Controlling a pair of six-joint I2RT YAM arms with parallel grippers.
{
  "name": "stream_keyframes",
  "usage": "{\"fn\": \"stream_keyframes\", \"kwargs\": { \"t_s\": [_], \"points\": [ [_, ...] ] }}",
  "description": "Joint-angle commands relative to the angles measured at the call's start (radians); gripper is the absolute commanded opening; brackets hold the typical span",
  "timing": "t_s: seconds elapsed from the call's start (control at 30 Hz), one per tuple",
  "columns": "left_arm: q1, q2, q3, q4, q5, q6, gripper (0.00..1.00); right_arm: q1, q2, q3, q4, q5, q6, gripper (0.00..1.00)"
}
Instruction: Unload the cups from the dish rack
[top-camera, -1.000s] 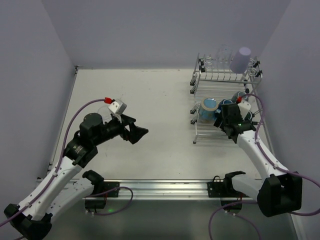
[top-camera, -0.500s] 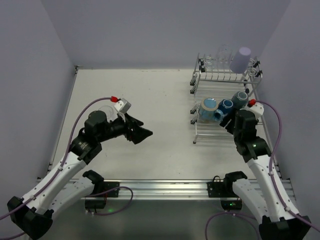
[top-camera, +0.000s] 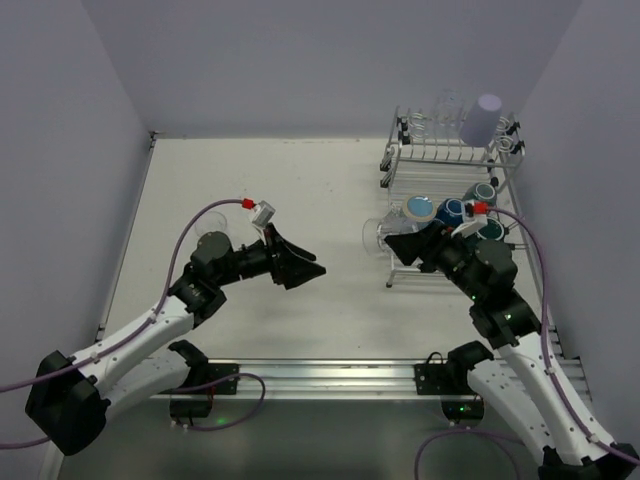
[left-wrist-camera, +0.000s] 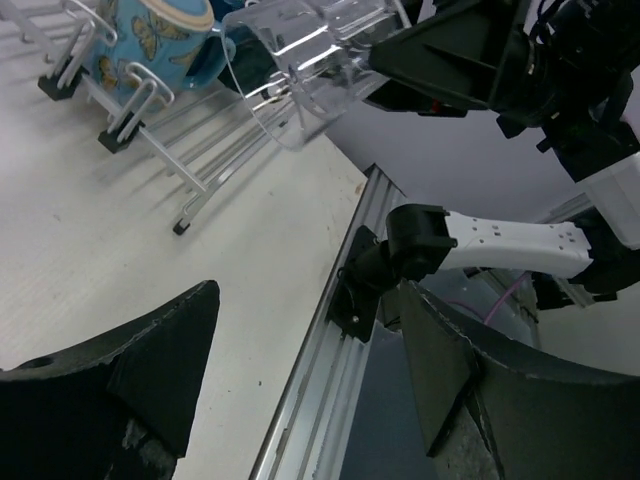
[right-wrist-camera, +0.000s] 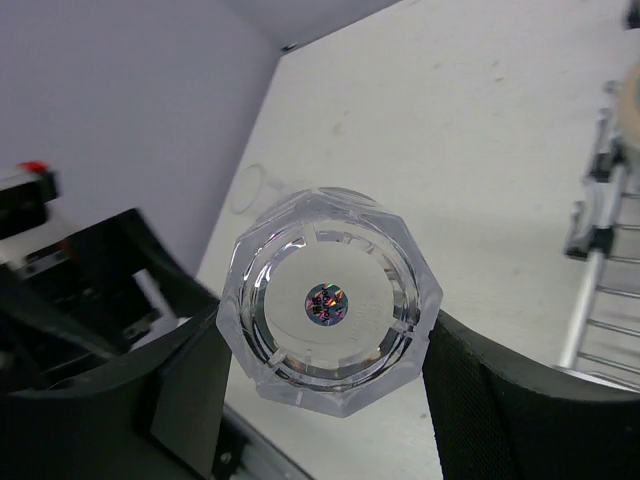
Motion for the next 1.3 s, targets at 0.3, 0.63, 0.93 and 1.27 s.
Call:
{"fn": "stream_keyframes", "kwargs": {
  "t_s": [0.3,0.63,0.93,1.27],
  "points": [
    [-0.052,0.149,-0.081,0.510,-0.048,-0.238,0.71,0.133,0.127,-0.076,0.454,-0.287,0.174,0.35],
    [-0.096,0.204,-0.093,0.601,-0.060,-0.262,0.57,0.201,0.213,-0.127,0.584,-0.331,0.225,0.35],
    [-0.095,0.104,-0.020,0.277,-0.246,-0.108,0.00,0.244,0.297,-0.148,0.612,-0.318,0.227,0.87],
    [0.148,0.195,0.480,-0.783,-0.657,0.313,0.00,0.244,0.151,-0.128,0.259,-0.077,0.044,0.99]
  ]
}}
